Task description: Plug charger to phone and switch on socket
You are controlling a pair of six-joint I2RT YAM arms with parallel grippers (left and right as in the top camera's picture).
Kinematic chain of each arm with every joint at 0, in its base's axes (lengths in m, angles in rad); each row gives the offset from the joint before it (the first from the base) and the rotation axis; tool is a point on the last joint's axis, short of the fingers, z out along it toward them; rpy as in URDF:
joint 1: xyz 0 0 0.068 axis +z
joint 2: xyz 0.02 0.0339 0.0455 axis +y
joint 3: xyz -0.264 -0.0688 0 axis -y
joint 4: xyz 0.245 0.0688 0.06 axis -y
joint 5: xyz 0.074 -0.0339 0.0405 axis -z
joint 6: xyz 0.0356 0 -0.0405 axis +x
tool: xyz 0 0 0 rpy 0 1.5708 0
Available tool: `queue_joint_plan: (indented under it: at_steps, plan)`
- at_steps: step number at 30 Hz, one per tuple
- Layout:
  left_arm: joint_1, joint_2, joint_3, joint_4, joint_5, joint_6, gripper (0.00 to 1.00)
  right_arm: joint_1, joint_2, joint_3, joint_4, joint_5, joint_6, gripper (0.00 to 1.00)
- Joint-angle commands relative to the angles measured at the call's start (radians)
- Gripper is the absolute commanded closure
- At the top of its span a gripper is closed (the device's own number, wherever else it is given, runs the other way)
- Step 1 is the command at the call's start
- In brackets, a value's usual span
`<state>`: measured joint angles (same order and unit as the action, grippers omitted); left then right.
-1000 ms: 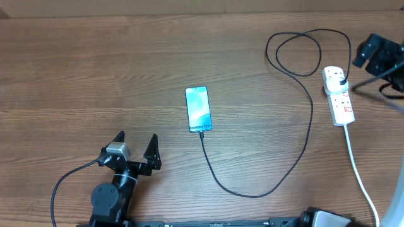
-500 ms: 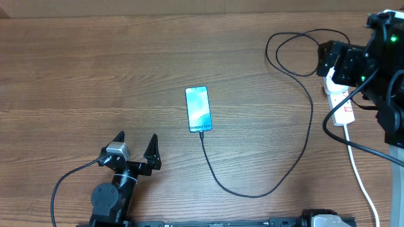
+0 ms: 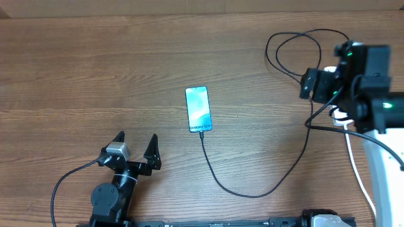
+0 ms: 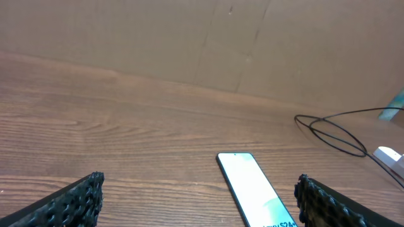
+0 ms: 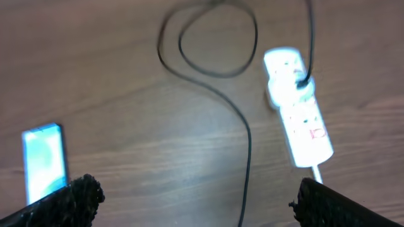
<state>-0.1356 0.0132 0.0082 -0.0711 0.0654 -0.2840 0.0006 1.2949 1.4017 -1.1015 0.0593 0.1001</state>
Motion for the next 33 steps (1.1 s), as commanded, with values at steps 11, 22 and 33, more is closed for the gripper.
queue_joint_plan:
  at_steps: [11, 22, 33]
  plan:
    - [0.006, -0.009, -0.003, -0.004, -0.014, 0.019, 0.00, 0.002, -0.126, -0.497, 0.468, -0.092, 0.002, 0.00]
    - [0.006, -0.009, -0.003, -0.004, -0.014, 0.019, 0.00, 0.002, -0.208, -0.921, 1.109, -0.298, -0.001, 0.00]
    - [0.006, -0.009, -0.003, -0.004, -0.014, 0.019, 0.00, 0.002, -0.330, -1.123, 1.205, -0.297, -0.013, 0.00]
